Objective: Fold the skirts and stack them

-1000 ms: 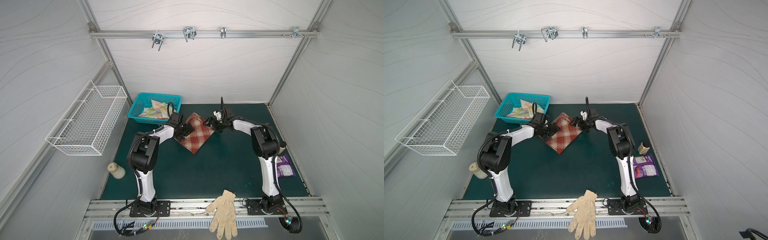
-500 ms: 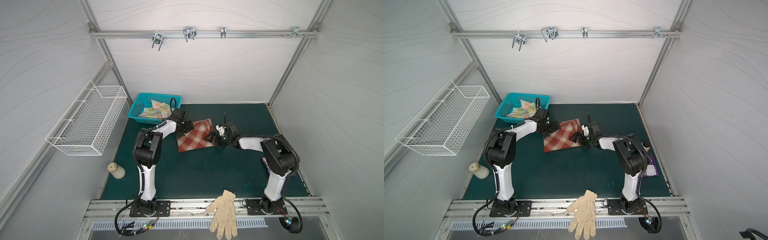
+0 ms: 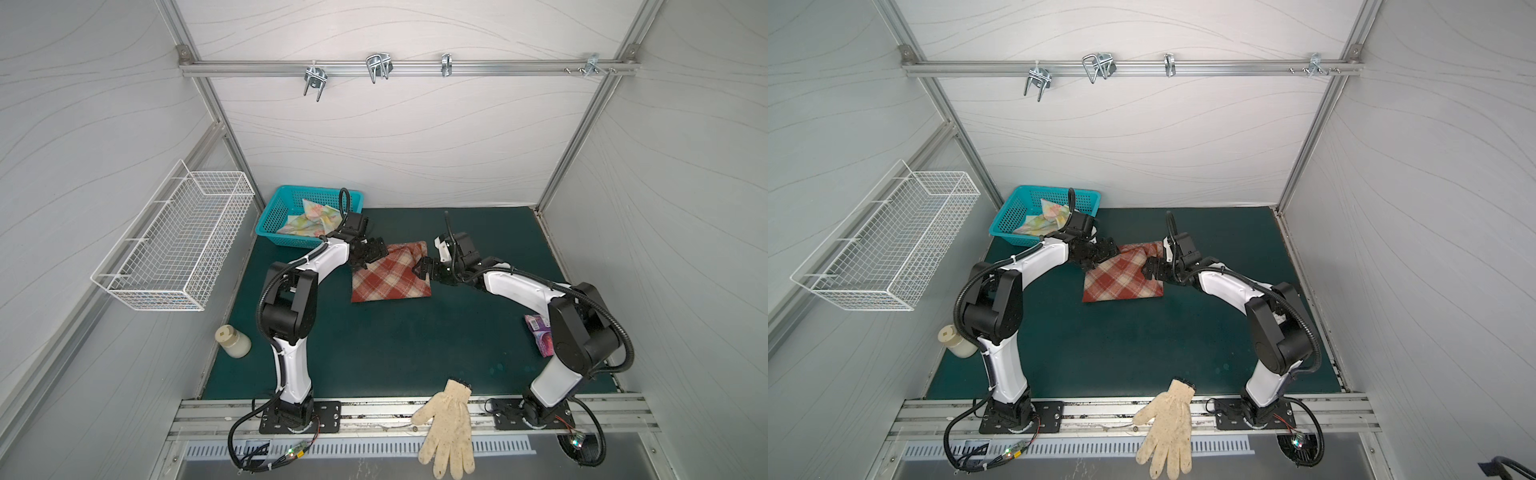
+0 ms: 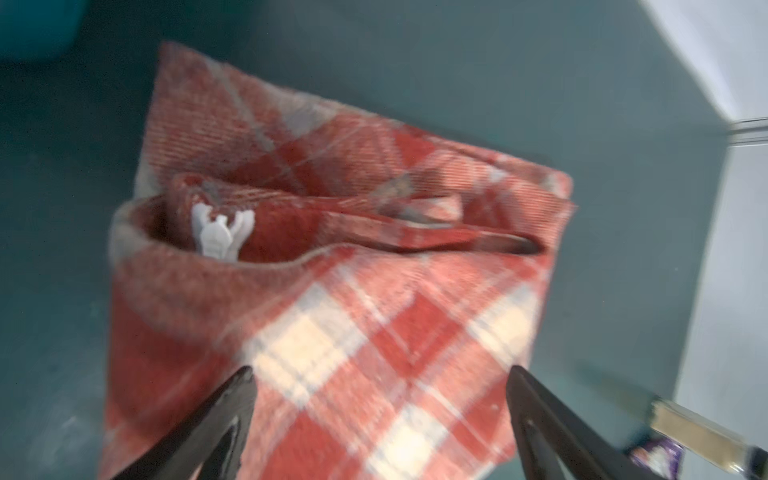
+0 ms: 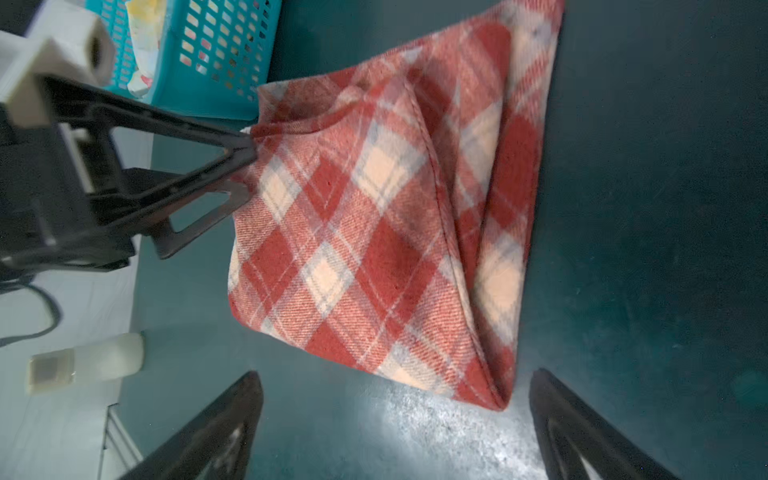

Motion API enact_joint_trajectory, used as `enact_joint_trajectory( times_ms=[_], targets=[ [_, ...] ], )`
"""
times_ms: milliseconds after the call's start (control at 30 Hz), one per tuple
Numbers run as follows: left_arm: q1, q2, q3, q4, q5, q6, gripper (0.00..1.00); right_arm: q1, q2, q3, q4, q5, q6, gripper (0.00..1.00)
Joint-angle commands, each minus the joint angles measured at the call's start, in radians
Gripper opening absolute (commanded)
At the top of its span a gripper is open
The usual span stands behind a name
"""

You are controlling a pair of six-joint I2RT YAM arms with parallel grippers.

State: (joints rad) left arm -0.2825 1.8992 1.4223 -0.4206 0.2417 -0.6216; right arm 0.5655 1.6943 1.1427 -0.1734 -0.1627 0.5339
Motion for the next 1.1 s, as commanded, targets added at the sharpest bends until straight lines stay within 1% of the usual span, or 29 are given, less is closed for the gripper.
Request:
enact_joint_trajectory(
  times_ms=[0,100,200,400,667,767,833,867,933,1000,1067],
  targets=[
    [0.0,-0.107,-0.015,0.018,0.044,-0.018,0.95,-0.012,0.078,0.07,-0.141,0.071,-0.112,0.99],
    [0.0,-0.186,-0.068,0.023,0.054,-0.031,0.95,-0.018,0.165,0.142,-0.17,0.074,-0.151,0.99],
    [0.0,-0.271,-0.134,0.017,0.045,-0.036,0.95,-0.028,0.237,0.205,-0.186,0.053,-0.176,0.99],
    [0.0,-0.42,-0.272,0.027,0.026,-0.038,0.96,-0.03,0.339,0.283,-0.186,0.004,-0.209,0.99],
    [0.011,-0.464,-0.339,0.023,0.018,-0.03,0.96,-0.028,0.42,0.322,-0.169,-0.042,-0.186,0.97],
    [0.016,-0.462,-0.341,0.025,0.024,-0.033,0.96,-0.022,0.447,0.341,-0.192,-0.031,-0.183,0.95],
    [0.019,-0.459,-0.342,0.027,0.027,-0.036,0.96,-0.022,0.459,0.345,-0.201,-0.024,-0.176,0.9],
    [0.02,-0.456,-0.342,0.028,0.03,-0.036,0.95,-0.022,0.464,0.344,-0.202,-0.023,-0.172,0.85],
    [0.023,-0.451,-0.345,0.034,0.036,-0.041,0.96,-0.022,0.47,0.337,-0.2,-0.021,-0.167,0.78],
    [0.027,-0.444,-0.353,0.042,0.043,-0.047,0.95,-0.021,0.478,0.332,-0.2,-0.025,-0.165,0.67],
    [0.031,-0.441,-0.36,0.049,0.051,-0.052,0.95,-0.021,0.491,0.334,-0.21,-0.029,-0.161,0.6]
  ],
)
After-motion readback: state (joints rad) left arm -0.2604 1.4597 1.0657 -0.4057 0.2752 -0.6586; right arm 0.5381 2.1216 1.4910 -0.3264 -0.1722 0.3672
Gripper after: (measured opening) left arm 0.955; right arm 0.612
